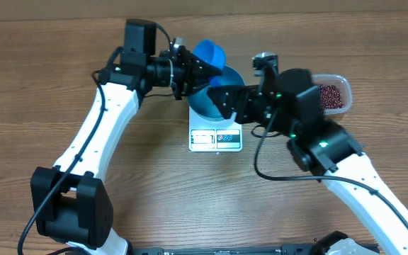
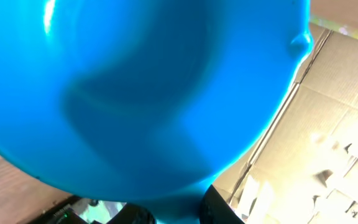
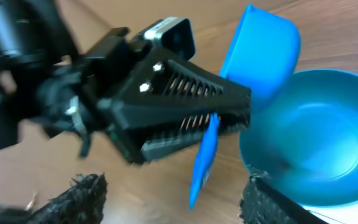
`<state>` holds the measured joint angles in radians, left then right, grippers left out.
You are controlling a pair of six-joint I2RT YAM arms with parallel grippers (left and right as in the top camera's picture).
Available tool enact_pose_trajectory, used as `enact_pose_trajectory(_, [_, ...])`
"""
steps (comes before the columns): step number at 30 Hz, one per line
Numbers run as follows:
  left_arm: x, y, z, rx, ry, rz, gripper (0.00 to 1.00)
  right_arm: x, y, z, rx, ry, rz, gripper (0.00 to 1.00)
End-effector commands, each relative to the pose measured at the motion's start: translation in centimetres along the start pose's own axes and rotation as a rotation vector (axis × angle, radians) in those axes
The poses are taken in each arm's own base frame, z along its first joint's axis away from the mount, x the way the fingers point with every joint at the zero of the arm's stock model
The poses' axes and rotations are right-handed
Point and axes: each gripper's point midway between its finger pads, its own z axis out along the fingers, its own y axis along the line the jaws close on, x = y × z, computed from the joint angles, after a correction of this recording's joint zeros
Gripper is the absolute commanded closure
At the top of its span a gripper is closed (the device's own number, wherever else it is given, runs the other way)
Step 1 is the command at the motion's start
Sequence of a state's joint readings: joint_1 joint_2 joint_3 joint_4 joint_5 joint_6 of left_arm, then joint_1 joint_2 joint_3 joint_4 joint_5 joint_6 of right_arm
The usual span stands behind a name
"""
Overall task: Scoop item into bowl and weigh 150g on scale
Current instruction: 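Bring the right gripper to the scoop handle held by the left, then grasp the scoop handle with the right gripper and release the left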
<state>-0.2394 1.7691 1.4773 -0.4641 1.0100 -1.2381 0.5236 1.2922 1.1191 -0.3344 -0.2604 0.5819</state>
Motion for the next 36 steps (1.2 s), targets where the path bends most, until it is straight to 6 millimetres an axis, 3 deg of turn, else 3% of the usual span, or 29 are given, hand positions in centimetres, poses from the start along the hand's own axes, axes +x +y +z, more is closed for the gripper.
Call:
enact_pose_trajectory(1, [1.1,-2.0,-0.4,0.031,-0.003,0.012,0.8,-1.3,-1.2,0.7,0.104,-0.09,0.037,0.35])
enact_pose_trajectory(10, [1.5,-2.2,0.3,0.025,-0.006,0.031,0.8,-1.9,-2.3,2.4,0.138,-0.134,0.134,0.45])
enact_pose_trajectory(21, [0.4,-2.0,0.3,0.009,-0.071,0.033,0.78,-1.7,-1.8,3.3,0.1,-0.118,0.134,0.65])
enact_pose_trajectory(26, [0.6,-2.0,0.4,0.01,-0.067,0.01,0.79,-1.3,-1.3,3.4,0.074,-0.094,0.133,0.67])
enact_pose_trajectory(29, [0.5,-2.3,0.4,0.018,-0.069,0.033,0.83,-1.3,-1.4,3.4,0.078,-0.093,0.126,0.69])
enact_pose_trajectory(31, [0.5,-2.3,0.4,0.018,-0.069,0.041,0.92,-1.2,-1.5,3.4,0.08,-0.09,0.127,0.73])
enact_pose_trajectory(36, [0.4,-2.3,0.4,0.018,-0.078,0.063,0.94,-1.1,-1.6,3.4,0.084,-0.086,0.133,0.69])
